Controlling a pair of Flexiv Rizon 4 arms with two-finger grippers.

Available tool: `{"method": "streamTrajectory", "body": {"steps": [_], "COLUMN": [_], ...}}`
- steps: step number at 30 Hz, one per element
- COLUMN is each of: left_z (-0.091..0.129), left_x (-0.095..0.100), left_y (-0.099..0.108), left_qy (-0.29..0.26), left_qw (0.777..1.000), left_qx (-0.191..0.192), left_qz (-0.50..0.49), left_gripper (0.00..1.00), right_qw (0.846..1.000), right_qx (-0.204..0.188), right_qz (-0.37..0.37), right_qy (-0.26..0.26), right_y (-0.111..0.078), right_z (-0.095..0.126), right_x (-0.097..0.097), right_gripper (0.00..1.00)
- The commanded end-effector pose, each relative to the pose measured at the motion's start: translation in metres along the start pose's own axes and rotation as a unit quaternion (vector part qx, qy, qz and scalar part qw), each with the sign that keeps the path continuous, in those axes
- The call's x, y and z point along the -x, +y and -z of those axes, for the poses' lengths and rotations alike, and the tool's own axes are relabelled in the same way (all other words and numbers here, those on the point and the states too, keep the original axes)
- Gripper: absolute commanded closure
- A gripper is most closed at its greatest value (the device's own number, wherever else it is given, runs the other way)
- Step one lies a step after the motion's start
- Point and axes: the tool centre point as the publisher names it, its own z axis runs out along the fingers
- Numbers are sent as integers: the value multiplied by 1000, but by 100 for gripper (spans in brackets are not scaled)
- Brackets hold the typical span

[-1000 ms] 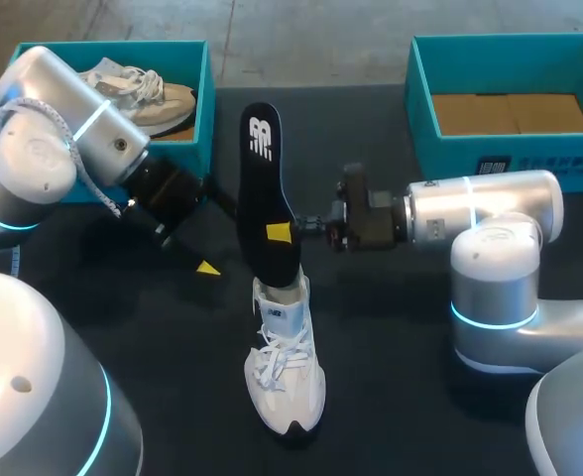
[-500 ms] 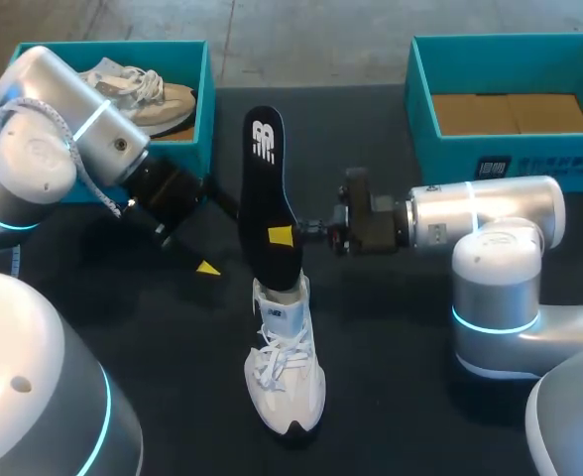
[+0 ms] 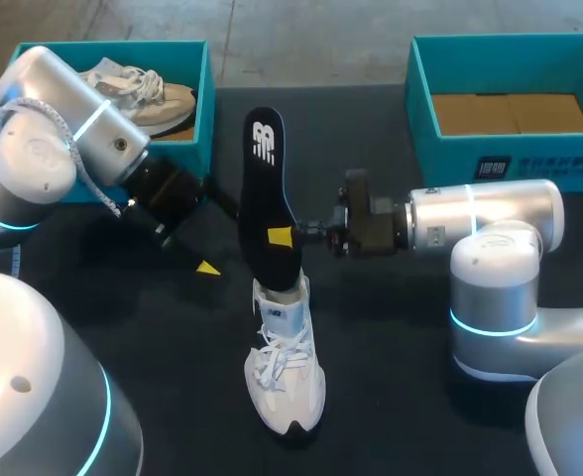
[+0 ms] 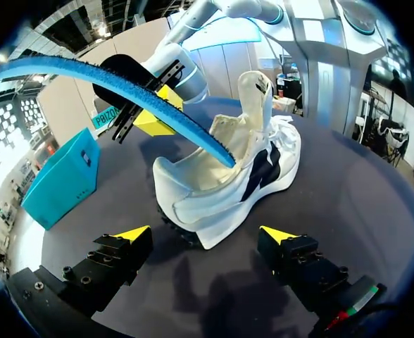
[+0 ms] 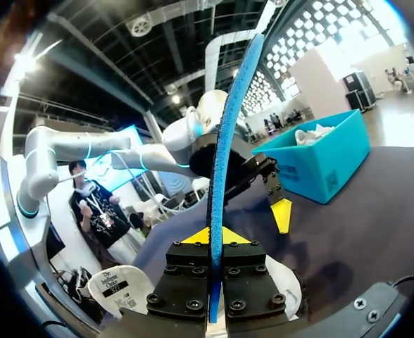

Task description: Take the shoe out of the shoebox, open the shoe tongue, remove and reinsert the insole, then place the shoe into the shoebox

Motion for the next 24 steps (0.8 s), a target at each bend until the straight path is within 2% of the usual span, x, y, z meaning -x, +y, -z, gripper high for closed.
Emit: {"method": "streamTrajectory", "body": {"steps": [1, 9, 24], "left_z": [2, 3, 0], "left_x": [-2, -10, -21], "left_y": [-2, -8, -11], "left_qy": [-15, -39, -19], "left_qw": [1000, 999, 999], "left_qx": [-2, 14, 24], "left_qz": [5, 19, 41], "left_gripper": [0, 0, 0], "right_qw": [1000, 1000, 1000], "right_qx": [2, 4, 4], "right_qz": [0, 1, 0], "right_qy": [-3, -4, -9], "right_y": [-1, -2, -5], "right_z": [-1, -1, -2], "right_x": [-1, 0, 2], "right_gripper": [100, 100, 100]}}
